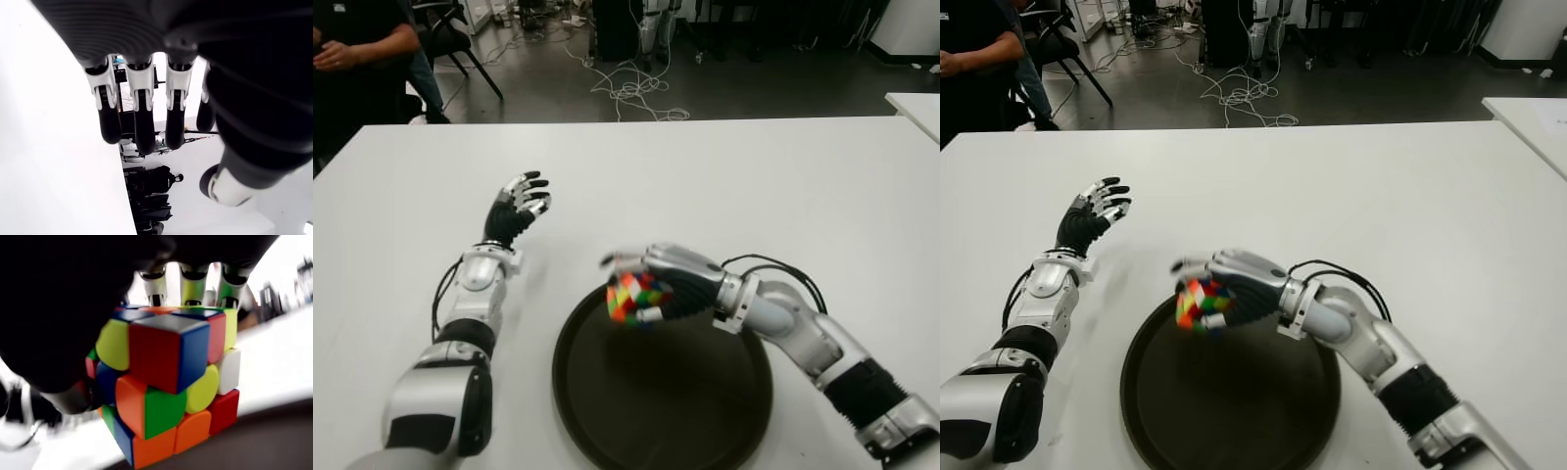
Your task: Pick up the Rubik's Cube and put it in the plate
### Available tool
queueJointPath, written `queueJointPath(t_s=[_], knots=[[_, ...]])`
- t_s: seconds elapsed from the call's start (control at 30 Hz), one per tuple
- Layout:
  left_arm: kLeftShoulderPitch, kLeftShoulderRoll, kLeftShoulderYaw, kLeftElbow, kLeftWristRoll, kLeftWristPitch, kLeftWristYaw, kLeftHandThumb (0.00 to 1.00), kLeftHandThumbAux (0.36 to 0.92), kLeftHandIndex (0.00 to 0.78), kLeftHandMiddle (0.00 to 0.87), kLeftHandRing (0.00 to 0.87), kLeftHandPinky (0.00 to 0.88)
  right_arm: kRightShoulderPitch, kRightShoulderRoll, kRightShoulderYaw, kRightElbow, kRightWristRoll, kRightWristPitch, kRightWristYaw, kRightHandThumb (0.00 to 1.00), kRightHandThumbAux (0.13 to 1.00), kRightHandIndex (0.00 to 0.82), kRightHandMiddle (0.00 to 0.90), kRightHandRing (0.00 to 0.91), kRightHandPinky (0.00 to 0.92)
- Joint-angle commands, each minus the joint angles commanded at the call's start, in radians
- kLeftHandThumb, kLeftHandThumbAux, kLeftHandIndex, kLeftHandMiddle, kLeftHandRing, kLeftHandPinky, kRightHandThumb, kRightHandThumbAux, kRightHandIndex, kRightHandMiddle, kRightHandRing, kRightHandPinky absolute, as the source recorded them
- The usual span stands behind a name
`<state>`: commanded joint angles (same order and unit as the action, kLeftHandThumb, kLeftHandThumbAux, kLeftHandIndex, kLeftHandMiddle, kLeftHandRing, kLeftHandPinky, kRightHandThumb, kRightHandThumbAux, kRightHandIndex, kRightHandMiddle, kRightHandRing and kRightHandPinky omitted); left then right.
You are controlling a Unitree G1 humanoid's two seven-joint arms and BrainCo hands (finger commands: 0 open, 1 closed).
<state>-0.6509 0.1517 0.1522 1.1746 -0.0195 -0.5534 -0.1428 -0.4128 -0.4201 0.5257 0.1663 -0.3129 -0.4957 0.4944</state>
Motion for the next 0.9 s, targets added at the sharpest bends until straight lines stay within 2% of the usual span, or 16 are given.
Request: queueJointPath(t_s=[0.1,0.33,0.47,0.57,0.67,0.83,0.9], knots=[[-0.001,0.001,-0.001,0.003,0.002,-0.002,0.001,0.108,0.767,0.208,0.256,0.253,0.255,-0.014,-0.021,-0.003,-0.026,-0.01,0.036,0.074,0.836,0.689,0.41,0.498,0.6,0.591],[-0.003,0.002,-0.002,0.006,0.002,-0.005,0.001,0.107,0.781,0.21,0.255,0.25,0.254,-0.037,-0.053,0.003,-0.079,-0.043,0.141,0.203,0.839,0.687,0.424,0.483,0.605,0.576],[-0.003,0.003,-0.001,0.007,0.002,-0.007,-0.001,0.115,0.784,0.216,0.259,0.254,0.257,-0.043,-0.075,0.004,-0.136,-0.088,0.2,0.252,0.839,0.687,0.423,0.483,0.643,0.608],[-0.002,0.004,-0.002,0.008,0.003,-0.009,-0.001,0.118,0.78,0.219,0.263,0.259,0.261,-0.048,-0.087,0.003,-0.153,-0.138,0.19,0.244,0.83,0.695,0.387,0.503,0.515,0.488],[-0.002,0.004,-0.001,0.007,0.002,-0.011,-0.004,0.12,0.776,0.217,0.261,0.26,0.266,-0.044,-0.088,-0.005,-0.159,-0.161,0.183,0.232,0.825,0.7,0.373,0.499,0.462,0.449],[-0.003,0.002,0.004,0.007,-0.005,-0.004,-0.005,0.125,0.769,0.209,0.258,0.263,0.269,-0.007,-0.123,-0.067,-0.209,-0.151,0.17,0.201,0.821,0.702,0.378,0.477,0.44,0.442],[-0.003,0.002,0.005,0.008,-0.006,-0.003,-0.005,0.128,0.77,0.207,0.258,0.261,0.265,0.003,-0.119,-0.079,-0.215,-0.154,0.173,0.188,0.82,0.702,0.388,0.46,0.379,0.378]])
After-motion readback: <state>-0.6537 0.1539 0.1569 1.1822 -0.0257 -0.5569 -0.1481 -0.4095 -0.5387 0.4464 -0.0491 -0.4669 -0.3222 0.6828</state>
